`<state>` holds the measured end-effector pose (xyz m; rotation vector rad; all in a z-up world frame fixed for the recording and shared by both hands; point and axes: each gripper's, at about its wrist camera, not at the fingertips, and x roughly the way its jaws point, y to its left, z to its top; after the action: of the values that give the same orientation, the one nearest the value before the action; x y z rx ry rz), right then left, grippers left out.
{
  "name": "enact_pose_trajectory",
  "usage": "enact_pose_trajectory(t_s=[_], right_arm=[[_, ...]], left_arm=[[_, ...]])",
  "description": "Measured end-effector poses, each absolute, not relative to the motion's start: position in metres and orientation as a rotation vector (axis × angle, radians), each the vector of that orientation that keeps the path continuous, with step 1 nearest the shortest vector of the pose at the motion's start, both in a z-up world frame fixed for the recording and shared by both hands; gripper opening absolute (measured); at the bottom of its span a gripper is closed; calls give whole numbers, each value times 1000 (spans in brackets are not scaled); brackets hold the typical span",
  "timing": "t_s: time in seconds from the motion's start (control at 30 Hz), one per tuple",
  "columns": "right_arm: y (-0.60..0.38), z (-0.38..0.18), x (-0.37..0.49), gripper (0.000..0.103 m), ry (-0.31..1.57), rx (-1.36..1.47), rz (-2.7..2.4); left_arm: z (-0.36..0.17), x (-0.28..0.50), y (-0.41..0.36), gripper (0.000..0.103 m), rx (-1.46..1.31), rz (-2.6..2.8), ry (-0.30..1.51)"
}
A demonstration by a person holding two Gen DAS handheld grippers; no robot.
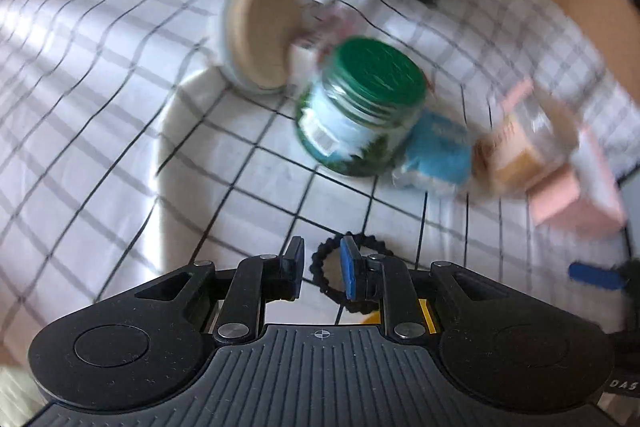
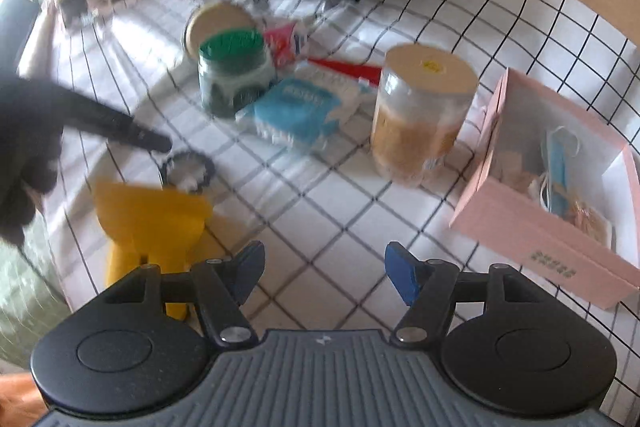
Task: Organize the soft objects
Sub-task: 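Grasp the black beaded bracelet with left gripper while right approaches the yellow silicone item, then grasp the yellow silicone item with right gripper while left lifts the bracelet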
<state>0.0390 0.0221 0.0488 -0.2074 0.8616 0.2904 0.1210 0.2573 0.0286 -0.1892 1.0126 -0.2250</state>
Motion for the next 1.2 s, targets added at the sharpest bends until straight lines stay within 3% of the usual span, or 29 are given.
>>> enact_pose_trajectory(t_s=[0.37, 0.53, 0.8, 1.2], right_arm=[[10, 17, 41, 67, 985, -159, 209], [9, 14, 43, 76, 986, -120, 204], [14, 8, 44, 102, 990, -115, 202], [15, 7, 42, 103, 974, -112, 193]], left_arm=[[19, 126, 222, 22, 54, -251, 1032], [18, 127, 221, 21, 80, -258, 1027], [17, 126, 222, 18, 93, -258, 1013], [17, 122, 231, 11, 35, -269, 1006]])
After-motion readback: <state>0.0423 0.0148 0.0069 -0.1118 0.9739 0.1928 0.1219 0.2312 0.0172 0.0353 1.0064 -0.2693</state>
